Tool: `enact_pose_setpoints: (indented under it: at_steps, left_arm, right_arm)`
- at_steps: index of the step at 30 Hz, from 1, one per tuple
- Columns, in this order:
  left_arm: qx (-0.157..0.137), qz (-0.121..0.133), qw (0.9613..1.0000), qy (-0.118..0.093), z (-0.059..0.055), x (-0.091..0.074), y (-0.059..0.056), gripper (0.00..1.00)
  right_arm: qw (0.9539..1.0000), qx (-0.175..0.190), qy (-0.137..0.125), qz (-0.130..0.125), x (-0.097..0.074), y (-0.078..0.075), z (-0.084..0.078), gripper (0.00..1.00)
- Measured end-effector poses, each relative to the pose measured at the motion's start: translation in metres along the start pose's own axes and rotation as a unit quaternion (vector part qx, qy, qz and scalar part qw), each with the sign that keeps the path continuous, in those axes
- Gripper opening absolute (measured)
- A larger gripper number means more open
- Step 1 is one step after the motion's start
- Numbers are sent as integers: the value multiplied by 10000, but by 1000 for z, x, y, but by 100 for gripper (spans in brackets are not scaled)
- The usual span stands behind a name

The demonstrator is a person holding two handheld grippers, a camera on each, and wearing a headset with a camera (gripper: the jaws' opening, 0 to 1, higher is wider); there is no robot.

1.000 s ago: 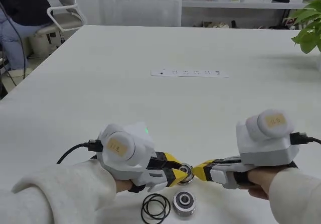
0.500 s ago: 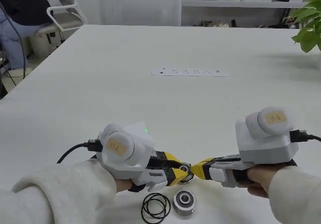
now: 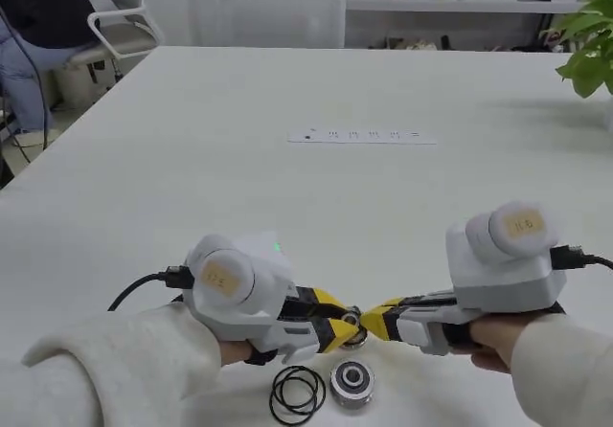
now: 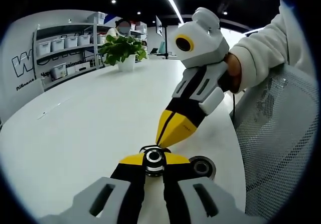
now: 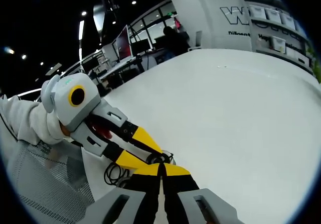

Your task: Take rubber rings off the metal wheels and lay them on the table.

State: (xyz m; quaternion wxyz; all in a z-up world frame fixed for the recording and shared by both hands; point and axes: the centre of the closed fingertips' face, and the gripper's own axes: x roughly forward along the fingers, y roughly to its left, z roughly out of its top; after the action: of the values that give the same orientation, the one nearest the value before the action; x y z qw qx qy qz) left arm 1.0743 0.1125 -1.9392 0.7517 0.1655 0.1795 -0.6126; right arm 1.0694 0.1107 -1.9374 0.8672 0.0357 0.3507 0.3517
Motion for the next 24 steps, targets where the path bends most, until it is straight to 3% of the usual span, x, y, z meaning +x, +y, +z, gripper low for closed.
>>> enact_pose_setpoints:
  at_steps: [12, 16, 24]
  left_arm:
    - [-9, -3, 10000, 4, 0, 0, 0, 7]
    - [-10, -2, 10000, 3, 0, 0, 0, 7]
    - [4, -4, 10000, 35, 0, 0, 0, 7]
  right_arm:
    - [10000, -6, -38, 87, 0, 3, 2, 0]
    - [9997, 22, -162, 172, -1, 7, 7, 0]
    - [9999, 80, -28, 68, 0, 1, 0, 0]
